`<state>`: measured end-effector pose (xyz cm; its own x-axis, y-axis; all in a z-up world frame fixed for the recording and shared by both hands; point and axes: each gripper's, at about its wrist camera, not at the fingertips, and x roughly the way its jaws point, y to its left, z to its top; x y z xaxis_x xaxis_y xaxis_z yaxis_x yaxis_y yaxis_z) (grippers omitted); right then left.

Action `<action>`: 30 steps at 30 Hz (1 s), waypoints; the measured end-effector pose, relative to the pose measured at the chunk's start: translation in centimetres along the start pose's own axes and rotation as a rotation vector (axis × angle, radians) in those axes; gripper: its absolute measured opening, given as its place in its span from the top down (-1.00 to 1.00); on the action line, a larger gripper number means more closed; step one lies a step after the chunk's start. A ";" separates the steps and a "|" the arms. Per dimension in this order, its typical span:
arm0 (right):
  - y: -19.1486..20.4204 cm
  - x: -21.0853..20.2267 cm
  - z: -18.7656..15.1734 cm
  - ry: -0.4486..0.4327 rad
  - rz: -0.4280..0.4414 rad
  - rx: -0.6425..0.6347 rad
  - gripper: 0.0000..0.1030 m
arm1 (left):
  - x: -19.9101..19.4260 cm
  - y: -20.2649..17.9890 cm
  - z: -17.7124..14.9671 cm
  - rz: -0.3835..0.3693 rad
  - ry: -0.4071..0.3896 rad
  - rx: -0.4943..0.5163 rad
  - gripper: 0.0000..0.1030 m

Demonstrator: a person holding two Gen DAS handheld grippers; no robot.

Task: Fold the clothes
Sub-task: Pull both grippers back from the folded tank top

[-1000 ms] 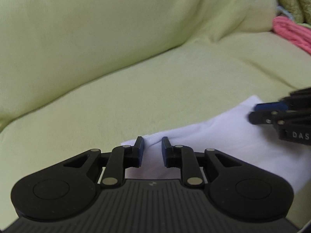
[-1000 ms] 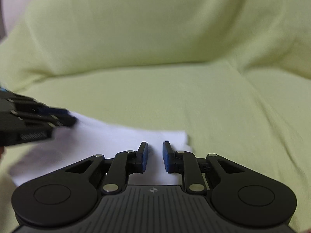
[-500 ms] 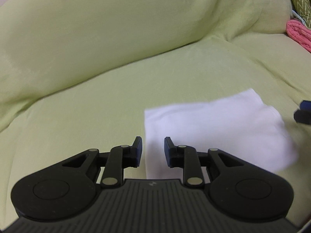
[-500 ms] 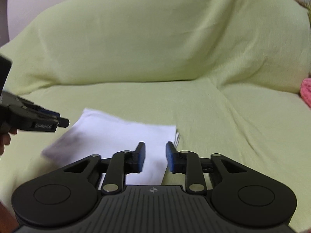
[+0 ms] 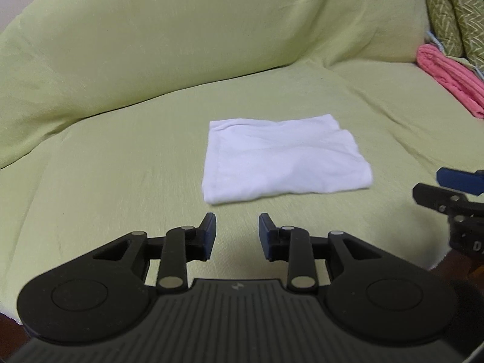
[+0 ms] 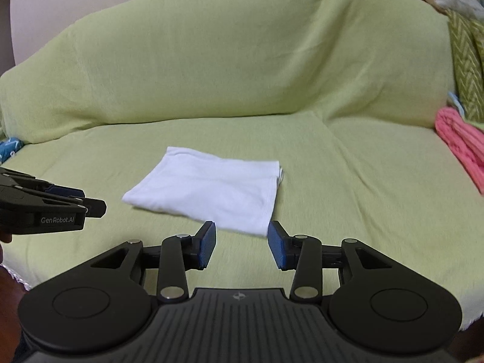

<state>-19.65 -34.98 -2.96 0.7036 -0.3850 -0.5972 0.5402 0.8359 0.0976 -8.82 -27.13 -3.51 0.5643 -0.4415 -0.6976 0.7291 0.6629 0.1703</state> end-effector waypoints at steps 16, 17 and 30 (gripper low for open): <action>1.2 -3.8 -1.6 -0.024 -0.021 -0.012 0.11 | -4.6 0.0 -3.1 -0.017 -0.030 -0.031 0.39; 1.2 -3.9 -1.6 -0.026 -0.021 -0.013 0.11 | -4.9 0.1 -3.1 -0.016 -0.035 -0.032 0.38; 0.6 -1.0 -2.3 -0.011 0.019 -0.011 0.08 | -3.8 0.5 -1.9 -0.061 -0.084 -0.023 0.33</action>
<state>-21.05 -33.19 -4.14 0.7190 -0.3732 -0.5863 0.5214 0.8474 0.1001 -11.35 -23.94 -2.06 0.5503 -0.5304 -0.6449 0.7547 0.6463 0.1125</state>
